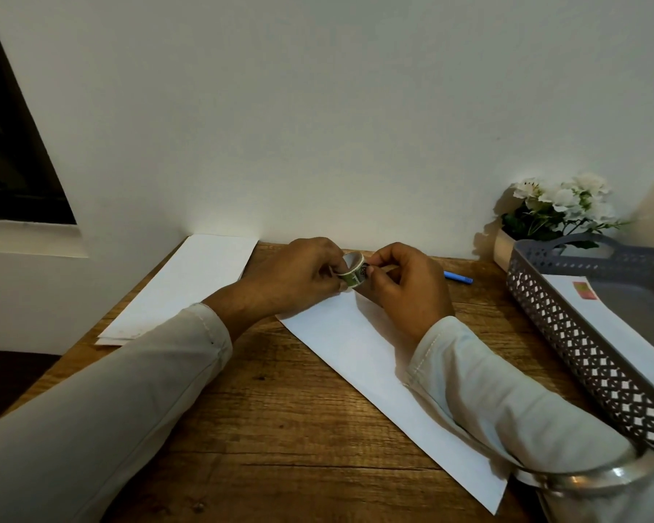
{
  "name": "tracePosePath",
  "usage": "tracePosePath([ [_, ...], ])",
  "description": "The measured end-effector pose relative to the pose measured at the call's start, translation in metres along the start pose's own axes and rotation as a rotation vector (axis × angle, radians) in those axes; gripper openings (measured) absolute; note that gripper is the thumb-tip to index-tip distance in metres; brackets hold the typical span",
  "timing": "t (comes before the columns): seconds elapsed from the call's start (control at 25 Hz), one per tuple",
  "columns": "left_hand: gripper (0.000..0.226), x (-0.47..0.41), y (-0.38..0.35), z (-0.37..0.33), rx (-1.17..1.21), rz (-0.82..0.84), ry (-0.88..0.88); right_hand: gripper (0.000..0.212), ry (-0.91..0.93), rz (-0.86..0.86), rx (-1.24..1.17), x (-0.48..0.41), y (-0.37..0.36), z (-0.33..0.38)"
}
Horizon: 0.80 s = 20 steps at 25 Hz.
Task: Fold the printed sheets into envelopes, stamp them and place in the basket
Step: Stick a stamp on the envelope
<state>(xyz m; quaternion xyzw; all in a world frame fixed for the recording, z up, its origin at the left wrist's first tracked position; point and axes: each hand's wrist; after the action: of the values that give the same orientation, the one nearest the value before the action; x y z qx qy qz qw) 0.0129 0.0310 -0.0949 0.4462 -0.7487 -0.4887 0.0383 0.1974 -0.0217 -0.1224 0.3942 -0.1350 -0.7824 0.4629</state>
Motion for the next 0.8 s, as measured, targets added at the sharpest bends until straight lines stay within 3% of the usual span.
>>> tracePosePath([
  [0.12,0.012,0.0,0.0,0.006,0.006,-0.019,0.019,0.006,0.072,0.019,0.033,0.002,-0.002,0.001],
  [0.32,0.017,-0.002,0.002,0.019,-0.059,-0.053,0.081,0.011,0.048,0.316,-0.165,0.005,-0.009,0.003],
  [0.44,0.024,-0.004,0.002,0.024,-0.133,-0.054,0.104,0.007,-0.133,0.226,-0.344,0.002,-0.006,0.002],
  [0.56,0.029,-0.01,-0.001,0.031,-0.199,-0.059,0.135,0.006,-0.278,0.171,-0.32,0.0,-0.001,0.002],
  [0.8,0.027,-0.031,-0.007,0.044,-0.321,-0.032,0.189,0.008,-0.326,0.192,-0.34,-0.002,-0.007,0.002],
])
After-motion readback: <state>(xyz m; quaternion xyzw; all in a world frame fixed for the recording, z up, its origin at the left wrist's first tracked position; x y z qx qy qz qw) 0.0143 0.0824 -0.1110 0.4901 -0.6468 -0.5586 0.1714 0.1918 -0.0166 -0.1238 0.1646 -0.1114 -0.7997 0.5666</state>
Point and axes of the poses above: each hand's wrist, its own x-axis away from the middle knuckle, its own y-axis out of the back of the hand, z = x × y, and after that the axes turned 10 degrees about x, right-handed
